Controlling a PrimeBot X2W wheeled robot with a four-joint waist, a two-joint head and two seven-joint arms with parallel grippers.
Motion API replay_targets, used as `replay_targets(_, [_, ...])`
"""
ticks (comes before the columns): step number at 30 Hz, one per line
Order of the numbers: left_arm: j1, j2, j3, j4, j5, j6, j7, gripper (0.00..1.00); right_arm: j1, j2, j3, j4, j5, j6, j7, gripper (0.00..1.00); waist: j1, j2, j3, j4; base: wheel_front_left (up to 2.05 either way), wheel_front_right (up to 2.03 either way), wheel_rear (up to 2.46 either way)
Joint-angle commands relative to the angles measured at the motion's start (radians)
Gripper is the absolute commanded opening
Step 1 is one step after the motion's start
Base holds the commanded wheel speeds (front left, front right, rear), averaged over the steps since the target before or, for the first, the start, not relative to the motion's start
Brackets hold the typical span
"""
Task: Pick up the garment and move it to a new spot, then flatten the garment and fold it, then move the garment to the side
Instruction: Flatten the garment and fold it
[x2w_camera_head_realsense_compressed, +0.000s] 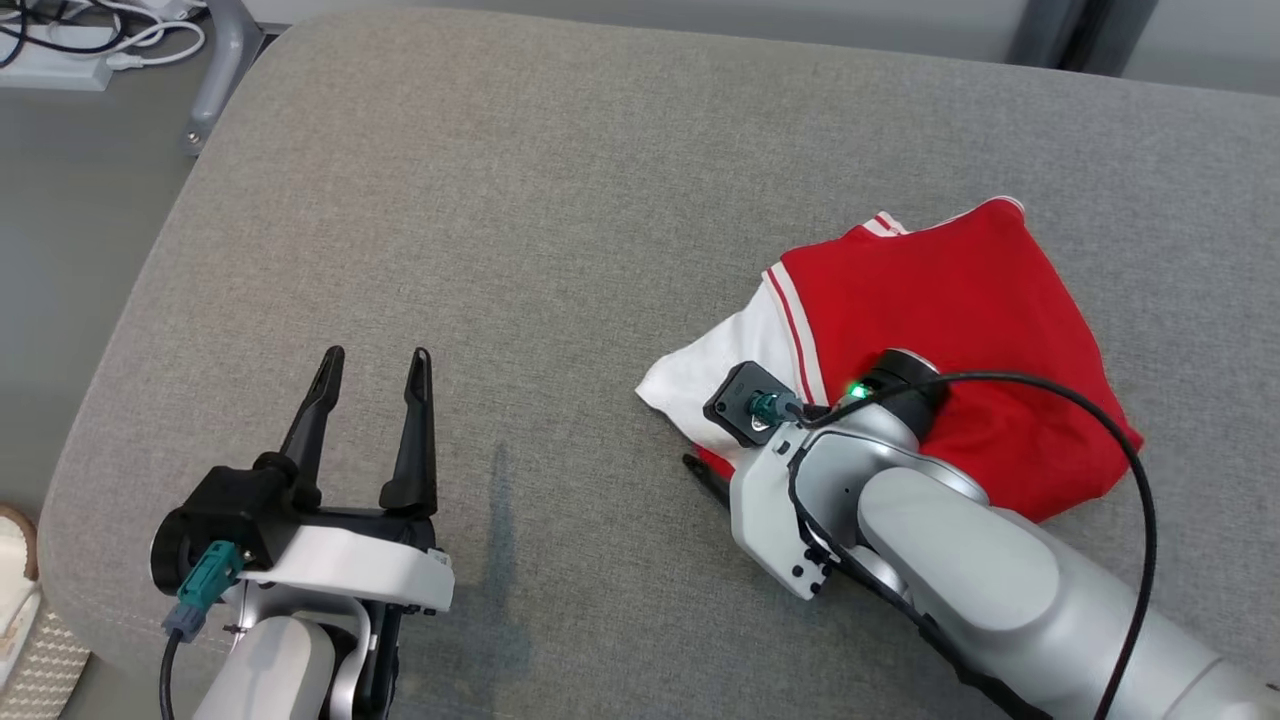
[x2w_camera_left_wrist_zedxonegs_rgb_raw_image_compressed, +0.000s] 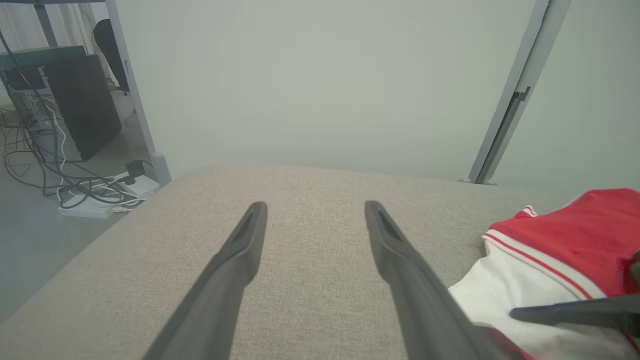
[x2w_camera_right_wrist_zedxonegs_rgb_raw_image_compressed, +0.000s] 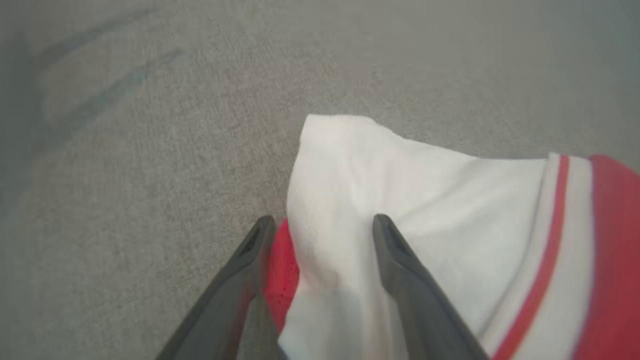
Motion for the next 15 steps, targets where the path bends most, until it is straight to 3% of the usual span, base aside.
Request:
replay_targets(1, [-0.021,-0.003,0.002,0.009,-0.004,-0.006,-0.008,1.00,-0.025,-0.010,0.022,0.030,0.013,-0.001,0.015,1.00,0.0000,0.0000,0.008,0.010,0.00,0.00,0.00])
replay_targets(2, [-0.026,-0.005,0.002,0.016,-0.004,-0.007,-0.010,1.00,-0.038,-0.010,0.042,0.052,0.021,-0.001,0.021,0.77,0.0000,0.0000,0.009,0.011,0.00,0.00,0.00])
replay_targets(3, [-0.029,-0.008,0.002,0.024,-0.004,-0.009,-0.014,1.00,-0.051,-0.008,0.054,0.067,0.035,-0.001,0.018,0.44,0.0000,0.0000,0.010,0.012,0.00,0.00,0.00])
replay_targets(4, [-0.031,-0.011,0.002,0.030,-0.004,-0.012,-0.016,1.00,-0.062,-0.006,0.063,0.083,0.048,-0.001,0.013,0.35,0.0000,0.0000,0.010,0.013,0.00,0.00,0.00])
replay_targets(5, [-0.033,-0.012,0.003,0.036,-0.004,-0.015,-0.018,1.00,-0.073,-0.004,0.066,0.094,0.060,-0.001,0.004,0.00,0.0000,0.0000,0.009,0.013,0.00,0.00,0.00])
replay_targets(15, [-0.025,0.004,0.031,0.058,0.004,-0.025,-0.031,1.00,-0.153,0.017,-0.020,0.048,0.159,-0.001,-0.151,0.00,0.0000,0.0000,-0.017,-0.074,0.00,0.00,0.00])
